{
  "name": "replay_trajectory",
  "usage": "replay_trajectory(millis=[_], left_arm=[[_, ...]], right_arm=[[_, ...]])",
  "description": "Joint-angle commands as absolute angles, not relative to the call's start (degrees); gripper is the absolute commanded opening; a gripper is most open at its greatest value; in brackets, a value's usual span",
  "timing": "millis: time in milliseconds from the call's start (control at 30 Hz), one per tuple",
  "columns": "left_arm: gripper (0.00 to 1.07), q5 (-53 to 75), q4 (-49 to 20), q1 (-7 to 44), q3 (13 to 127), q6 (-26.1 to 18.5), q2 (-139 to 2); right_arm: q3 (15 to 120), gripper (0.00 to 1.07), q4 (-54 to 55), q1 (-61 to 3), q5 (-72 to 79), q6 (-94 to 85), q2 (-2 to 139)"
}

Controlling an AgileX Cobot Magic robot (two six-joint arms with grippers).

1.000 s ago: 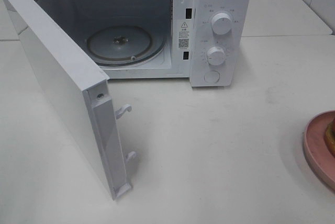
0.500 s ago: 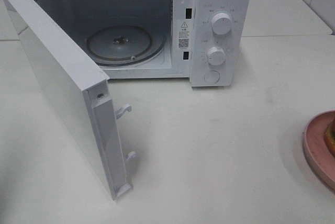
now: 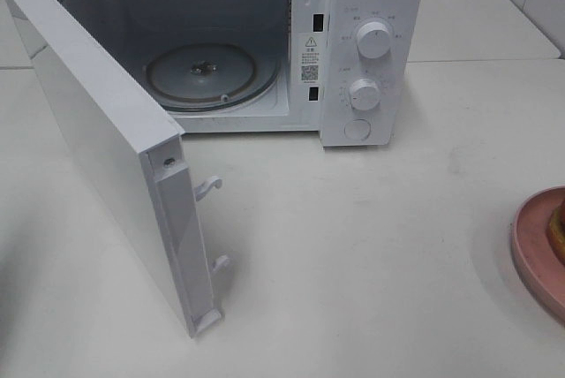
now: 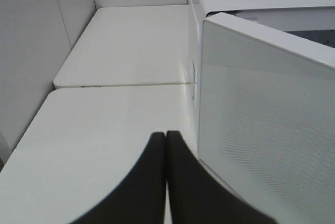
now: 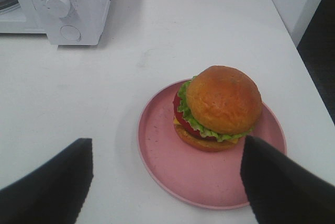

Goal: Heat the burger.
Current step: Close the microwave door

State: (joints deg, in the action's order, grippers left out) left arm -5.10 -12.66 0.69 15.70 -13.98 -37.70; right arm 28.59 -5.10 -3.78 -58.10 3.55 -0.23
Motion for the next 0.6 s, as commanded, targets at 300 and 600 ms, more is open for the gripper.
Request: replay_trajectory(millis=[300,600], left_arm=[[0.0,-27.79,0.4,0.97,10.43,-1.89,-47.96],[0.0,-39.13,17.19,0.97,10.66,10.94,-63.77]], right_arm=[[28.53,0.75,-5.1,-3.44,-57.18,3.04,-1.78],[28.53,0.75,-5.1,-3.44,-57.18,3.04,-1.78]])
